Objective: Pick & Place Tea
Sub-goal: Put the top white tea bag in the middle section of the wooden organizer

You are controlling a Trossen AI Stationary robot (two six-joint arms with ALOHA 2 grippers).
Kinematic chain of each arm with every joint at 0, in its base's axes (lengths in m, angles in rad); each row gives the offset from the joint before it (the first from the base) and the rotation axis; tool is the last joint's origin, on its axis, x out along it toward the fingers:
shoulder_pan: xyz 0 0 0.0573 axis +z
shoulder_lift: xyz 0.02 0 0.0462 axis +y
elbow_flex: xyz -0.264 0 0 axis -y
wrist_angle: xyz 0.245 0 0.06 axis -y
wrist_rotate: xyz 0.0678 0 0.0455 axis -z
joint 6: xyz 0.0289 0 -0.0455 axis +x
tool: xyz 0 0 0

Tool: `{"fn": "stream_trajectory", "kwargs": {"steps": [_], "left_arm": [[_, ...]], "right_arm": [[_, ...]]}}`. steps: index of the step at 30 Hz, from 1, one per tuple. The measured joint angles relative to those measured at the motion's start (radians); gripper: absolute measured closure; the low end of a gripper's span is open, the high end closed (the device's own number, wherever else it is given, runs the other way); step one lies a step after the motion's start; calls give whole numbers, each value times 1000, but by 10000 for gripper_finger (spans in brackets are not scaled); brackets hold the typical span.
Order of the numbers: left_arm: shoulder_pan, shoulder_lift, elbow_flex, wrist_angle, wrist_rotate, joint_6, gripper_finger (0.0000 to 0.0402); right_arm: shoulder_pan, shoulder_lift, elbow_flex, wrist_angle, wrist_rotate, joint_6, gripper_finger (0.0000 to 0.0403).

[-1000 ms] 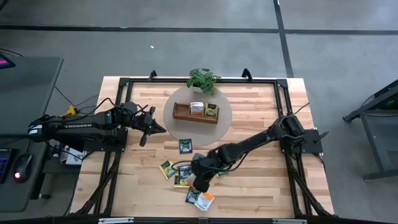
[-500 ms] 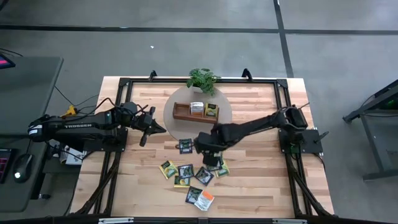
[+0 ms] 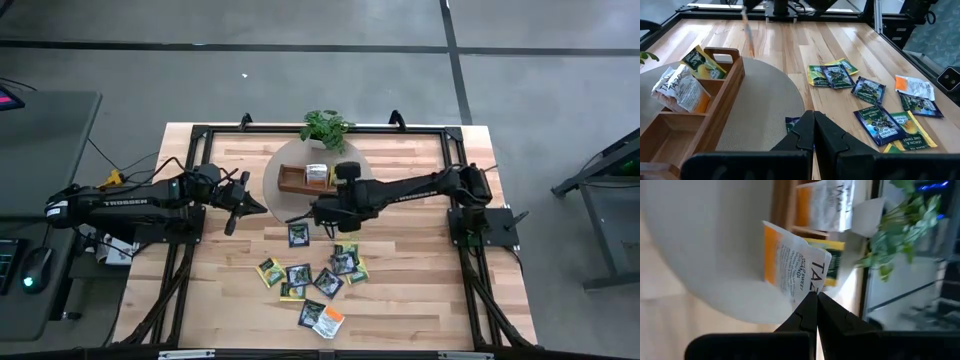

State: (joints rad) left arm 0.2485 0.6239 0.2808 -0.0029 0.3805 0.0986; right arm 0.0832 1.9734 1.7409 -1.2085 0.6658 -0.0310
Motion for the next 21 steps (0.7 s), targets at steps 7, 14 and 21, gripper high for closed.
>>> {"fn": "stream_trajectory", "kwargs": {"steps": [7, 14, 21], "left_arm": [[0, 0, 0, 0, 0, 0, 401], [0, 0, 0, 0, 0, 0, 401], [0, 0, 0, 0, 0, 0, 401]], "right_arm": [[-64, 35, 0, 91, 64, -189, 403], [-86, 56, 0, 207, 118, -357, 403], [-105, 101, 46, 278, 125, -452, 403]]}}
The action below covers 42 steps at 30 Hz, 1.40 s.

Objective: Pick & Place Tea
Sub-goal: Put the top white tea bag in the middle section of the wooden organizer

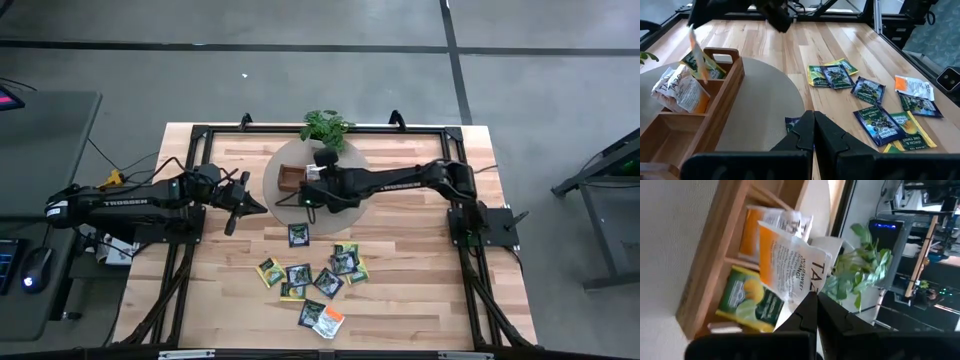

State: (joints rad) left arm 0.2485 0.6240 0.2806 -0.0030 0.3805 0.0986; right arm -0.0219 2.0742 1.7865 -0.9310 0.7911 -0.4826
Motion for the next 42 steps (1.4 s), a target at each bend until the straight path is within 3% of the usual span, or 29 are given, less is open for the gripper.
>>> {"fn": "stream_trajectory", "kwargs": {"steps": [18, 42], "left_arm": [[0, 0, 0, -1, 0, 0, 401], [0, 0, 0, 0, 0, 0, 401]], "right_arm": [[-31, 264, 440, -291, -59, 170, 403], [-57, 303, 458, -370, -68, 240, 402]]}}
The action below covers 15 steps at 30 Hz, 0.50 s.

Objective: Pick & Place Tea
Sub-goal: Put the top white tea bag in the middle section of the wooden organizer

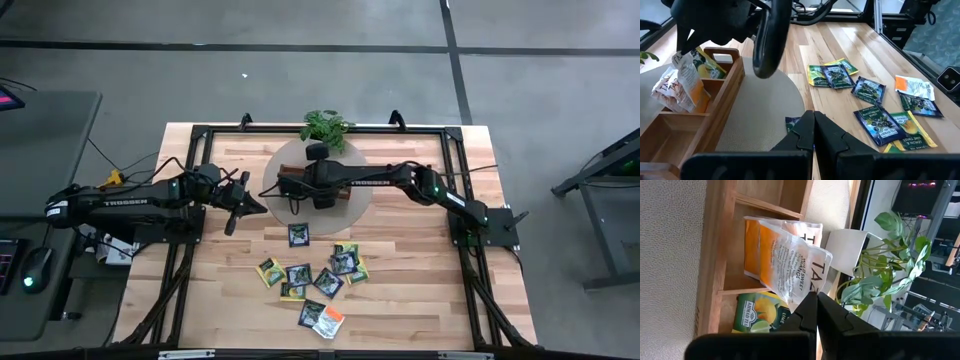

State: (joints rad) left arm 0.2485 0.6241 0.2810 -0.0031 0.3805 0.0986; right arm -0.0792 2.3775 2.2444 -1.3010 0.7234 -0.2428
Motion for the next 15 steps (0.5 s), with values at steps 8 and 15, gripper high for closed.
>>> {"fn": "stream_trajectory", "kwargs": {"steps": [8, 15], "left_arm": [[0, 0, 0, 0, 0, 0, 401], [0, 0, 0, 0, 0, 0, 401]], "right_arm": [[0, 0, 0, 4, 4, 3, 402], [0, 0, 0, 5, 1, 3, 363]]}}
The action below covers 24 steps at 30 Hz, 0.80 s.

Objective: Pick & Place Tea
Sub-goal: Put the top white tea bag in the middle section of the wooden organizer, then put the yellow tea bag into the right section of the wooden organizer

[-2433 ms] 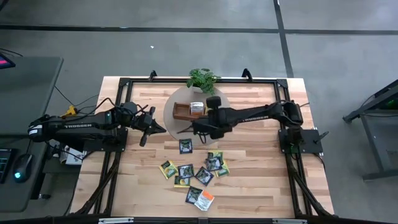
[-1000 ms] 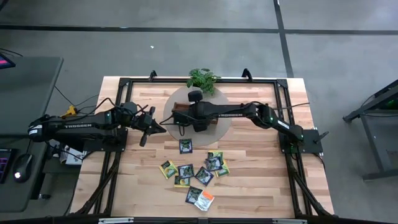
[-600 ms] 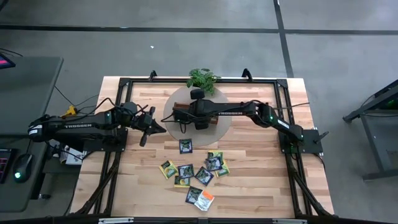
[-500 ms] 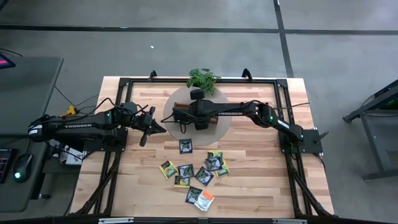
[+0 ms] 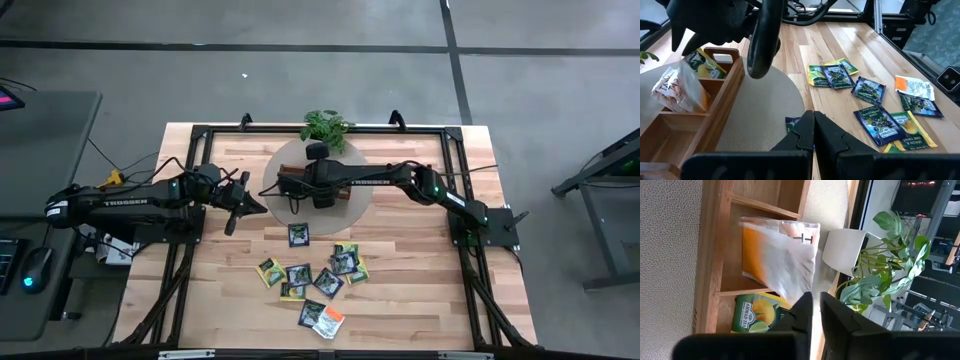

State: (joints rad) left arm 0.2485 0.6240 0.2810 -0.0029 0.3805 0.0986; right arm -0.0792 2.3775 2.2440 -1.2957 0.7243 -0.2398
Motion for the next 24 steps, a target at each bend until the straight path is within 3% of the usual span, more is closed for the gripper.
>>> {"fn": "stream_trajectory", "kwargs": {"steps": [10, 24], "left_arm": [[0, 0, 0, 0, 0, 0, 401], [0, 0, 0, 0, 0, 0, 401]], "right_arm": [[0, 0, 0, 14, -1, -2, 286], [8, 0, 0, 63, 8, -36, 241]]}}
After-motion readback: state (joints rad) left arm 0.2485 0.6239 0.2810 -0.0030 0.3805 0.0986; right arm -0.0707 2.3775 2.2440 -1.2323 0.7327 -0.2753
